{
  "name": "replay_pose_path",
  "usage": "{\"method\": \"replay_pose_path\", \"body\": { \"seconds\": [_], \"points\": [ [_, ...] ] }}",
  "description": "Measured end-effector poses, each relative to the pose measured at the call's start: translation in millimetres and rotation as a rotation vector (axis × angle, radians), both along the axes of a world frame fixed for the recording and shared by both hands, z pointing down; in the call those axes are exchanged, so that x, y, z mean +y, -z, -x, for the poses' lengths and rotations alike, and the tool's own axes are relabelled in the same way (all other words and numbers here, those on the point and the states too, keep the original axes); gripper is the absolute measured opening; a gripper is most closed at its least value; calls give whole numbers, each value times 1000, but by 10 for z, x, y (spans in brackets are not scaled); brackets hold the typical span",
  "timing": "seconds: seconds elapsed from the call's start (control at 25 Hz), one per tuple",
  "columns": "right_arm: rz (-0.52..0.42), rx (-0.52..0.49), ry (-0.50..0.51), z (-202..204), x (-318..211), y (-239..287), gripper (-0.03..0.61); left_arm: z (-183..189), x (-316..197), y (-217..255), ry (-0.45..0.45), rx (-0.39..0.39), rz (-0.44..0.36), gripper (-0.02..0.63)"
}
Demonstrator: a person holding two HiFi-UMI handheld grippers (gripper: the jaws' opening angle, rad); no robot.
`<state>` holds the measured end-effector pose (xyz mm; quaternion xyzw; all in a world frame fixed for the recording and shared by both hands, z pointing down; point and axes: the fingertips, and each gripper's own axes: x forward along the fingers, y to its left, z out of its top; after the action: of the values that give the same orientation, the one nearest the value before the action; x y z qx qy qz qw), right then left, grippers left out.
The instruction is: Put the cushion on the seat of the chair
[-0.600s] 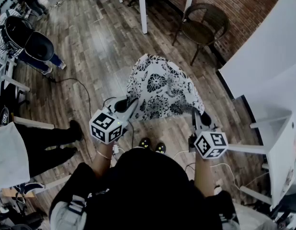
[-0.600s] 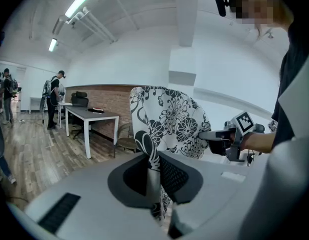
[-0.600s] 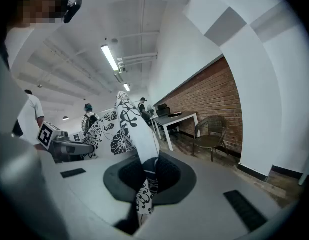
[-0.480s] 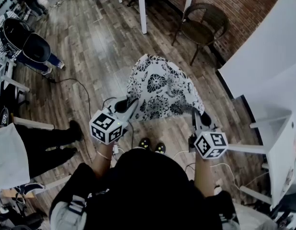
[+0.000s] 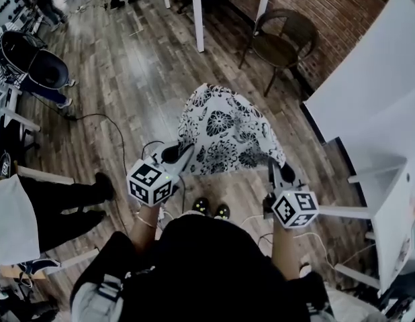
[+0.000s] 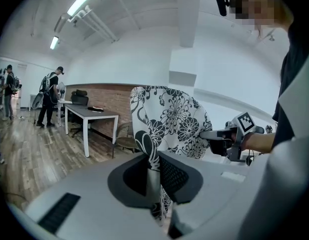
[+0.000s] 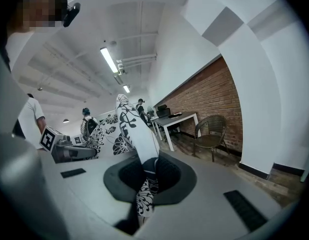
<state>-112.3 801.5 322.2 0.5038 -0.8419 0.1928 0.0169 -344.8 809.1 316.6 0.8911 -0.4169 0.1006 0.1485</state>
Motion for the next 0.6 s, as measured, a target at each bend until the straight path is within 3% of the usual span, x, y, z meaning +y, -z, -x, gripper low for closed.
{"method": "replay_pose_path", "body": {
  "seconds": [0.6],
  "points": [
    [-25,-78,81,41,-73,1,11,-16,60,9,57,-35,-10,11]
  ]
}}
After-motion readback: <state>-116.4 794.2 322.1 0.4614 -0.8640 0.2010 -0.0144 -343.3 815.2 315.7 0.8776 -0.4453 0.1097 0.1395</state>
